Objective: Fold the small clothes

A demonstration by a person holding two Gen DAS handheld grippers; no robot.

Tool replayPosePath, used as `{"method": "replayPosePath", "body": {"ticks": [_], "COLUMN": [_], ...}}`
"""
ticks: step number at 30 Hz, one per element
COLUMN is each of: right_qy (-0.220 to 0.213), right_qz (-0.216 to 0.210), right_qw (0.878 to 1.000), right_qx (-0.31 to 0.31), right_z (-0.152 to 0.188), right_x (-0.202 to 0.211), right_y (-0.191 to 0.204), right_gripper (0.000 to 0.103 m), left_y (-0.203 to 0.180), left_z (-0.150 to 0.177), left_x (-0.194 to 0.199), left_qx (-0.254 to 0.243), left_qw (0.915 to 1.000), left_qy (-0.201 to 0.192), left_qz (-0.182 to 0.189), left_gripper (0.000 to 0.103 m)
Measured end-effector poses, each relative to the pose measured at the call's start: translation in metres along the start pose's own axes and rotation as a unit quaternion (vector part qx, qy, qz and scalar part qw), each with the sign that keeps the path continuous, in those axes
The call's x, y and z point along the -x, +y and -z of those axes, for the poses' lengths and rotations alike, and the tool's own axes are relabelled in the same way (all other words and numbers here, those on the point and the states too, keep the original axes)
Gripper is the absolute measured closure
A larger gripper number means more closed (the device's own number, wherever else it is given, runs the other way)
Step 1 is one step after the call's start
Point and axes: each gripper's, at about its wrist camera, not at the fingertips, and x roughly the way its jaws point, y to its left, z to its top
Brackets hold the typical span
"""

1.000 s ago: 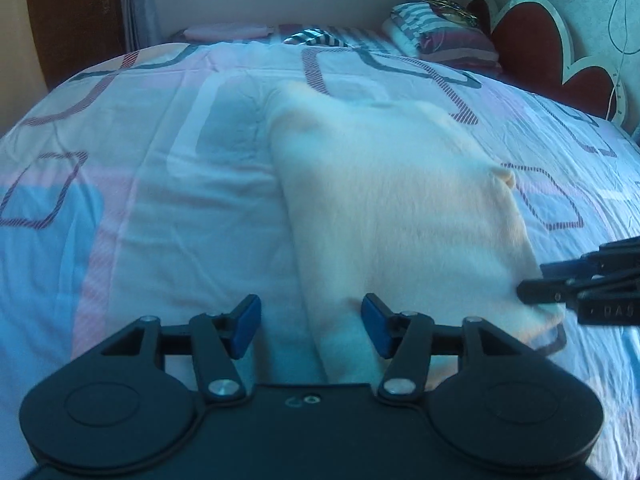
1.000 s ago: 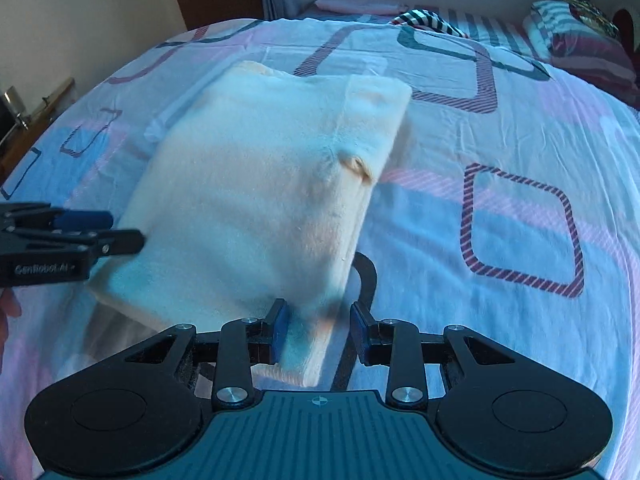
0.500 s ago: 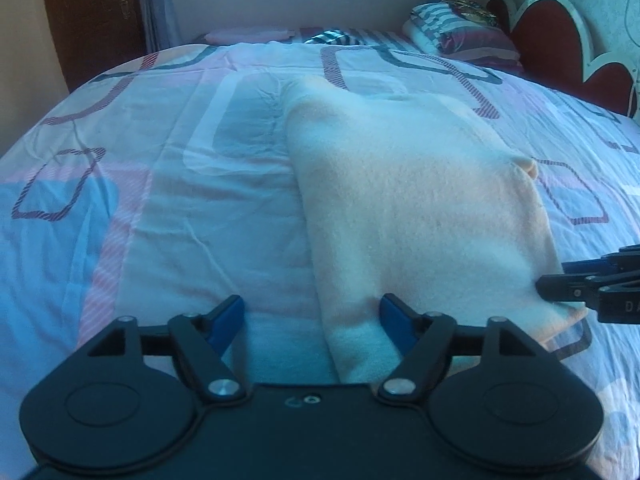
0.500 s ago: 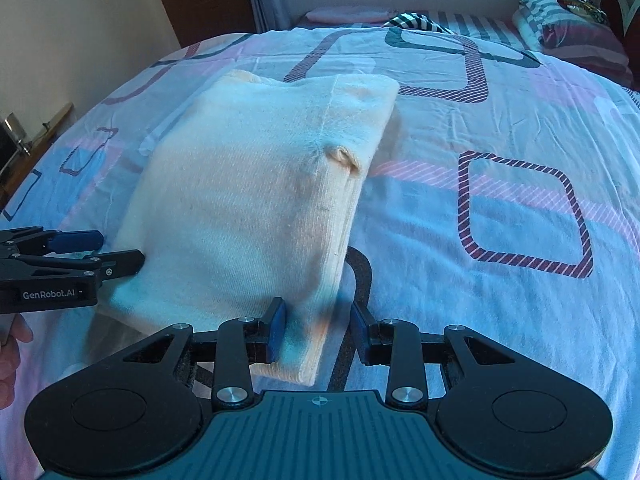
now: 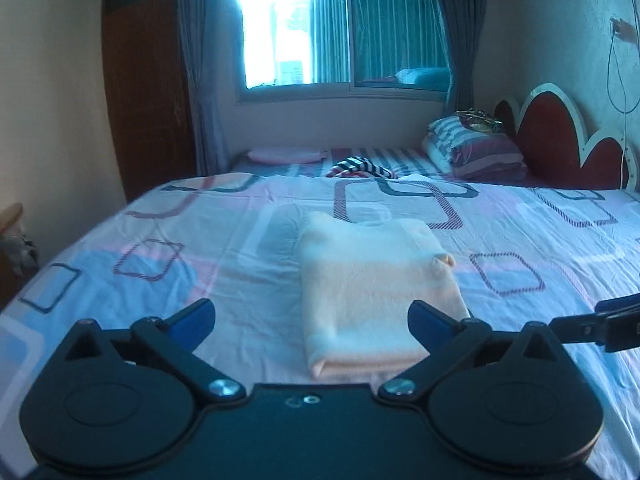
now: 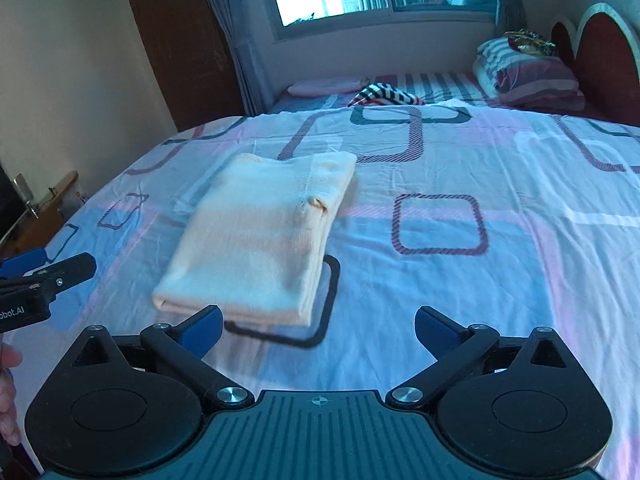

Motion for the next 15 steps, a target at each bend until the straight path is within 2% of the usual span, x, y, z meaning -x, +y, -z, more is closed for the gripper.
{"method": "replayPosePath", "body": {"ticks": [4,7,11,15], "right_qy": [0.001,0.009,0.01,0.002], "right_qz": [0.004,0.013,0.015,0.026], "right_qw": [1.0,1.0,1.0,0.999], "right_qx": [-0.003,0.001,0.01,0.022], "right_z": [0.021,0.038,0.057,0.068], "right_x": [0.03,0.048,0.07,0.089], "right_y": [0.002,0.005,0.011,0.019], "right_gripper": [0.001,0.0,0.0,0.0], "left_y": [-0.006,-0.009,-0.011,-0.02], "left_z": [0.009,0.014,0.024,0.032], "left_x": [0.027,0.04,0.064,0.083], "left_qx": [0.012,0.007,0.025,0.009], "left_qw": [0.9998,0.9997,0.9985,0.9986], "left_qy": [-0.013,0.024,0.042,0.045], "left_qz": [-0.012,0.006,0.027,0.026], "left_gripper": [0.001,0.0,0.001,0.001]}}
